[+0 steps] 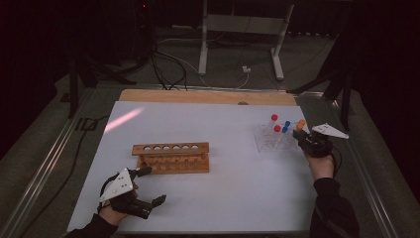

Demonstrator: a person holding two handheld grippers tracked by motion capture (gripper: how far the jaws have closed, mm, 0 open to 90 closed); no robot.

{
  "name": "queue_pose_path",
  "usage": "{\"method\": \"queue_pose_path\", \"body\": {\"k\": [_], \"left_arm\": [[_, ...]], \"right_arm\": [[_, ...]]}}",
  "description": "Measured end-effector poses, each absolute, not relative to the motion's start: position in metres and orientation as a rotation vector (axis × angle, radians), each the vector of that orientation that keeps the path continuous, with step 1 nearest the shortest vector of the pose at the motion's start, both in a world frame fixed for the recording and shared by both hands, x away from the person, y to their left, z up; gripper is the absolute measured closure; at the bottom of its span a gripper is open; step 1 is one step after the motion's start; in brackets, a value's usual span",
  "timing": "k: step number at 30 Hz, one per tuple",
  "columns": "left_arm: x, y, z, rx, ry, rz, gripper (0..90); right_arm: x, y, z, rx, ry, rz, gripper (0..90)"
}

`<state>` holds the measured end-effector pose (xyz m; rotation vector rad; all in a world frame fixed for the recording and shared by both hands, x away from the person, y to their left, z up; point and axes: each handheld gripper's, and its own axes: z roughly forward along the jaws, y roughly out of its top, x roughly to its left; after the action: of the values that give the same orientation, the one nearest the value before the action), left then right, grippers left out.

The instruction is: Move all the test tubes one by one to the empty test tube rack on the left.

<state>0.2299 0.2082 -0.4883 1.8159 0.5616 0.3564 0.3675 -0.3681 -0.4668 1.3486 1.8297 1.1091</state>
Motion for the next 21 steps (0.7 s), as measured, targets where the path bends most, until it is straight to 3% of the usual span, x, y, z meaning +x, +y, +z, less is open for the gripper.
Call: {"method": "queue_pose_path", "body": {"k": [21], "left_arm": [[0.230, 0.207, -0.488, 1.804, 0.560, 0.351, 0.6]], "right_arm": [[0.357, -0.364, -0.408, 1.232, 1.829, 1.125, 74.9]]}}
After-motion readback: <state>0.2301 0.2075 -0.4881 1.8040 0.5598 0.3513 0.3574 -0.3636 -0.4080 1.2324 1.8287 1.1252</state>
